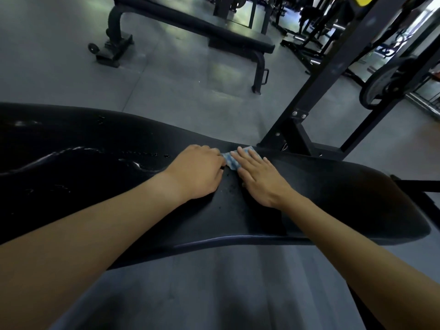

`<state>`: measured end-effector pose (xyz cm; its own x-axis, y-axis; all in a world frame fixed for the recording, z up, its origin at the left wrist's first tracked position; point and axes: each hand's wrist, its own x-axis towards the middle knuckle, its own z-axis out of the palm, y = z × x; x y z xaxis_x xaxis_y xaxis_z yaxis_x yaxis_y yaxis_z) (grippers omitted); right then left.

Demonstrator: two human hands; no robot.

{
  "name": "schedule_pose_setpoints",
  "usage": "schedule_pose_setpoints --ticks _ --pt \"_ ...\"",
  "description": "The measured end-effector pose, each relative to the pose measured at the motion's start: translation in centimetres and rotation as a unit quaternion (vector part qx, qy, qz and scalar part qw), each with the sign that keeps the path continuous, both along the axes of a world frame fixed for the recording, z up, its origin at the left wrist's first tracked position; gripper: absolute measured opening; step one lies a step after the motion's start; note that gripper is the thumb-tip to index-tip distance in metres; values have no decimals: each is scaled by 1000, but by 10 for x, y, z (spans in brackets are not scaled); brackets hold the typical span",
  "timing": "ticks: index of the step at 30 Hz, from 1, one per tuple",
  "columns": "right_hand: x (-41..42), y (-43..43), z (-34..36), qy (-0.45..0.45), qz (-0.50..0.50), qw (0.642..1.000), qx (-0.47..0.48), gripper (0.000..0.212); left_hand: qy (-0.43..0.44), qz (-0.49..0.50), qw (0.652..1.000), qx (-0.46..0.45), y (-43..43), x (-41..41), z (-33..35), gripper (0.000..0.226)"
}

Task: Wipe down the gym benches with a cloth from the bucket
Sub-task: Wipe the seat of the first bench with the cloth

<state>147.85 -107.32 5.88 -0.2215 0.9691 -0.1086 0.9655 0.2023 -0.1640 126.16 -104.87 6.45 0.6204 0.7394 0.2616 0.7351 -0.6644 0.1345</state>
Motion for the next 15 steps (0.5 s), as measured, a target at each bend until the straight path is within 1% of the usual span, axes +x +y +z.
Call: schedule_pose_setpoints --ticks 2,6,8,10,15 --pt "9 14 0 -4 -30 1000 1 51 -3 1 1000 -4 2 -1 -1 32" --pt "7 50 -2 -12 -151 988 -7 53 0 2 1000 -23 3 -3 -3 34" --pt "-3 55 -4 -9 -167 986 -6 54 1 3 1000 -24 1 -3 -2 34" --pt "-10 44 -1 -1 -137 991 -11 54 0 3 1000 -25 1 -2 0 34" --pt "-5 -11 -2 12 -20 1000 -4 53 5 12 1000 -26 2 0 1 35"
